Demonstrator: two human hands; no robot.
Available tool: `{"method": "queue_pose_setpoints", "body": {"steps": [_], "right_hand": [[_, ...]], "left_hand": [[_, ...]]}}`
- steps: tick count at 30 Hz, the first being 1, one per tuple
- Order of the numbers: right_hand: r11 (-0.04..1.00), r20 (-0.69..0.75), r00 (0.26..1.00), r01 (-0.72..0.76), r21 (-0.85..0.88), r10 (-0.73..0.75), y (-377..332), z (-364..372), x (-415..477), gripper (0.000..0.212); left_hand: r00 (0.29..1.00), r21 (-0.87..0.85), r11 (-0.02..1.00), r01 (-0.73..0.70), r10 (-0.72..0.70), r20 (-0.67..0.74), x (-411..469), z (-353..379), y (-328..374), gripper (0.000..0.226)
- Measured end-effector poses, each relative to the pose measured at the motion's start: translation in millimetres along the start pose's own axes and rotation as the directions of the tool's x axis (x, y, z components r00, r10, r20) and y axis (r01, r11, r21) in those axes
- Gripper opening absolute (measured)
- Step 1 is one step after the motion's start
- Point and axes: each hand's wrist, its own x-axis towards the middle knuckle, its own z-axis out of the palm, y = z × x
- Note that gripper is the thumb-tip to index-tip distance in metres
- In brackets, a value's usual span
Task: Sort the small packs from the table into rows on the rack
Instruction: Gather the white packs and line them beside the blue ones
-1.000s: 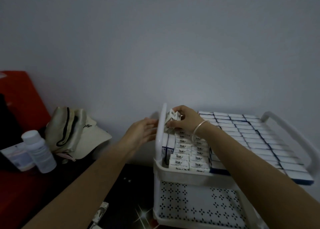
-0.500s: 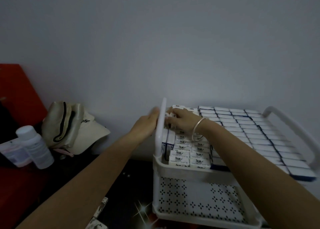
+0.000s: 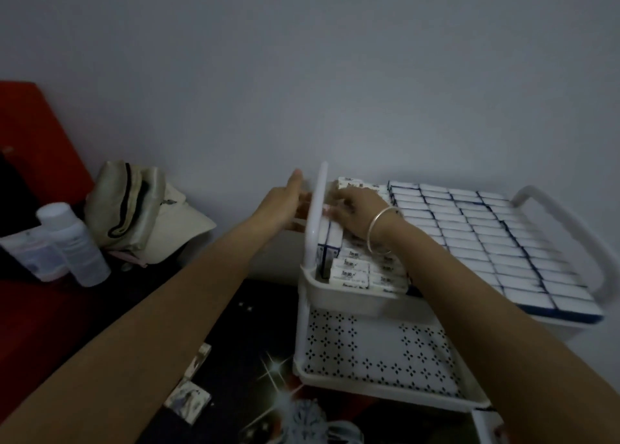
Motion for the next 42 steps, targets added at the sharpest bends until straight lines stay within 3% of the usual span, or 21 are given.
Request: {"method": "queue_pose_setpoints", "body": {"steps": [3, 6, 8, 10, 13, 16, 20, 24, 31, 35, 38, 42], "right_hand": [[0.993, -0.109, 0.994, 0.020, 0.120, -0.007, -18.1, -7.1, -30.1, 0.043], [0.971, -0.322, 0.946, 0.039, 0.237, 0.041, -46.2, -6.4, -84.1, 0.027], [0.876, -0.403, 0.912, 0.129, 0.465, 0.079, -70.7, 7.1, -123.2, 0.009], [0.809, -0.416, 0.909, 0.221, 0.545, 0.032, -86.1, 26.4, -153.9, 0.014], [0.884, -0.336, 0.927, 0.294, 0.364, -0.170, -99.9, 78.7, -179.7, 0.015], [0.930, -0.124, 0.952, 0.301, 0.210, -0.280, -104.5, 143.2, -187.6, 0.012], [0.967, 0.227, 0.956, 0.134, 0.216, -0.184, -94.5, 231.1, -179.5, 0.009], [0.993, 0.522, 0.852, -0.018, 0.121, -0.048, -99.2, 293.8, -165.4, 0.030], [0.901, 0.551, 0.804, -0.387, 0.197, 0.225, -126.4, 353.1, -145.5, 0.070], [0.940, 0.500, 0.834, -0.326, 0.103, 0.234, -131.2, 362.6, -148.6, 0.063], [0.912, 0.511, 0.824, -0.375, 0.169, 0.244, -124.8, 361.3, -149.0, 0.057], [0.876, 0.553, 0.776, -0.455, 0.157, 0.304, -103.6, 350.0, -153.0, 0.053]], "left_hand": [[1.000, -0.110, 0.994, 0.020, -0.022, -0.019, -15.8, -18.0, -13.6, 0.057], [0.993, -0.143, 0.986, 0.086, -0.096, -0.063, -37.5, -42.1, -54.1, 0.052], [0.978, -0.156, 0.972, 0.178, -0.193, -0.082, -54.8, -60.0, -87.9, 0.044], [0.955, -0.160, 0.954, 0.253, -0.273, -0.117, -69.6, -77.9, -120.8, 0.035], [0.902, -0.185, 0.924, 0.334, -0.370, -0.221, -96.0, -109.9, -167.3, 0.040], [0.855, -0.150, 0.909, 0.388, -0.416, -0.309, -121.0, -133.3, -206.6, 0.033], [0.833, -0.051, 0.902, 0.428, -0.416, -0.364, -141.6, -148.0, -248.6, 0.027], [0.795, -0.022, 0.873, 0.487, -0.453, -0.404, -147.1, -157.0, -288.2, 0.023], [0.754, 0.167, 0.808, 0.565, -0.424, -0.501, -119.6, -180.7, -326.8, 0.019], [0.761, 0.177, 0.795, 0.580, -0.452, -0.465, -97.1, -173.8, -334.2, 0.016], [0.773, 0.230, 0.770, 0.596, -0.472, -0.423, -80.8, -161.7, -332.1, 0.033], [0.790, 0.450, 0.654, 0.608, -0.444, -0.423, -68.4, -144.3, -332.3, 0.046]]}}
